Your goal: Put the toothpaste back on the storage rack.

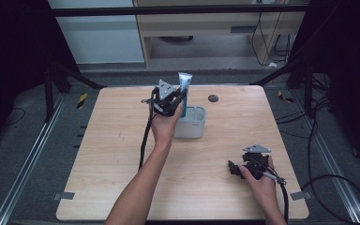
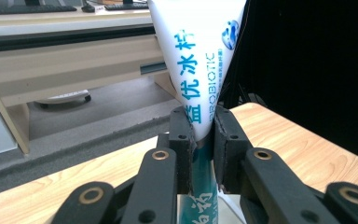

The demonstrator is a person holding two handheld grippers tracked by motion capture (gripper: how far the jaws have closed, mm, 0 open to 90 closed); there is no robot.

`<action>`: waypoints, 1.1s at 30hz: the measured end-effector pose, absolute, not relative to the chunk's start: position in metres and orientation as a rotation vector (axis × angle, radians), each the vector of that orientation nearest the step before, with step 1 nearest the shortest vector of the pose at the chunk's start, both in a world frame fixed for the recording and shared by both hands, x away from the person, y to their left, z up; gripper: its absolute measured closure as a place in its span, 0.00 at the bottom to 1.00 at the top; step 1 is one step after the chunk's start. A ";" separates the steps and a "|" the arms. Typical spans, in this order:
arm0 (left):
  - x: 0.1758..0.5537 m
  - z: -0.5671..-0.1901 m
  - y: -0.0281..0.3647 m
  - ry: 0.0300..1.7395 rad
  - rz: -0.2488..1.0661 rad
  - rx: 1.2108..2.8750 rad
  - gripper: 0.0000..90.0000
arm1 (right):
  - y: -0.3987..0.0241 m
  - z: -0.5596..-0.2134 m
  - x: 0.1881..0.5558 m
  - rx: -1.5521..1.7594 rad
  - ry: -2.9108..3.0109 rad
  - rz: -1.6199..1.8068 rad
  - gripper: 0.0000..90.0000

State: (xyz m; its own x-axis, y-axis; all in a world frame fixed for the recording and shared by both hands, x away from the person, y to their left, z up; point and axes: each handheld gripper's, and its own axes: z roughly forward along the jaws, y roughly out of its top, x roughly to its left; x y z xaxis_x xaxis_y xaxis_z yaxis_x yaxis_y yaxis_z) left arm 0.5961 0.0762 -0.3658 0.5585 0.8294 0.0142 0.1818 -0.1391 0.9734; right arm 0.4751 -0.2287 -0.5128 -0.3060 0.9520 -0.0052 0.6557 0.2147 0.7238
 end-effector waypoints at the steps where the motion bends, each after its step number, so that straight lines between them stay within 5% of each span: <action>1: 0.596 -0.368 0.076 0.866 0.702 1.650 0.88 | -0.229 -0.513 0.475 1.484 2.041 0.870 0.00; 33: 0.598 -0.394 0.071 0.872 0.679 1.721 0.87 | -0.229 -0.513 0.475 1.488 2.040 0.871 0.00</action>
State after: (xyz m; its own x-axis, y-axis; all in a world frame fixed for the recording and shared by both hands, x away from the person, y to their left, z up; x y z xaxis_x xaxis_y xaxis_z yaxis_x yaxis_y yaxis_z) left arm 0.5975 0.0709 -0.3936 0.5746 0.8180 0.0280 0.2271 -0.1923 0.9547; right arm 0.4751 -0.2285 -0.5129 -0.3043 0.9526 -0.0028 0.6566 0.2118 0.7239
